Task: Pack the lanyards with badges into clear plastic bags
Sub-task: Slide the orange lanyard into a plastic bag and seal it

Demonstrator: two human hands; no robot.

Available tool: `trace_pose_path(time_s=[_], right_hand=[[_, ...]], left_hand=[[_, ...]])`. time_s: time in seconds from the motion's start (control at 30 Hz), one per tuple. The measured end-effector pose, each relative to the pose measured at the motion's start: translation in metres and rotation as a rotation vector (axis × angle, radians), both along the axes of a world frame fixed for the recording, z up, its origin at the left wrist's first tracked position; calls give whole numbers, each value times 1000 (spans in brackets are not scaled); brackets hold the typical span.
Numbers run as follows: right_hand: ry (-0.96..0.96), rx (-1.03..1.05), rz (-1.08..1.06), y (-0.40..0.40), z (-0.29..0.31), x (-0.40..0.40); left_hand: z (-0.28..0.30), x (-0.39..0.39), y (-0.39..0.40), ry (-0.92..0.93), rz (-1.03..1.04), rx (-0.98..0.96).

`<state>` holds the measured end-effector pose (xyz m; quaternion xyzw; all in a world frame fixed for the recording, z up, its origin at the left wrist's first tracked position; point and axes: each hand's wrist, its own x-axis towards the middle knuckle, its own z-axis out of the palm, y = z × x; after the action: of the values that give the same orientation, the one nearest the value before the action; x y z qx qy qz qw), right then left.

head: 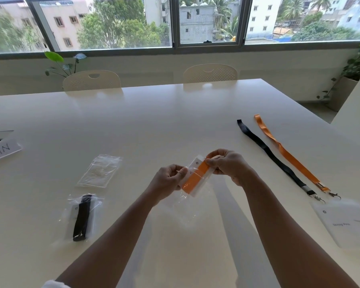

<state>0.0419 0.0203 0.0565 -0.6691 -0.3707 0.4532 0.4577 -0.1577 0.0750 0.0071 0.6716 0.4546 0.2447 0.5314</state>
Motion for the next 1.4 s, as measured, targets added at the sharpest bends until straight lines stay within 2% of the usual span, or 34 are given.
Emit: trace_pose_path(time_s=[0.2, 0.3, 0.53, 0.73, 0.87, 1.1, 1.4], right_hand=[[-262, 78, 128, 4, 6, -7], [-317, 77, 134, 5, 7, -10], [-385, 33, 228, 5, 12, -10], [-350, 77, 179, 2, 12, -3], [-340, 80, 188, 0, 9, 0], [-346, 158, 65, 0, 4, 4], [-286, 212, 0, 0, -2, 11]], left_hand=[[0, 9, -4, -233, 152, -227], [0, 16, -9, -364, 242, -299], [0, 28, -17, -477, 350, -279], [4, 28, -16, -587, 366, -282], [7, 28, -13, -580, 344, -245], [7, 26, -10, -524, 297, -210], [5, 21, -6, -379, 316, -6]])
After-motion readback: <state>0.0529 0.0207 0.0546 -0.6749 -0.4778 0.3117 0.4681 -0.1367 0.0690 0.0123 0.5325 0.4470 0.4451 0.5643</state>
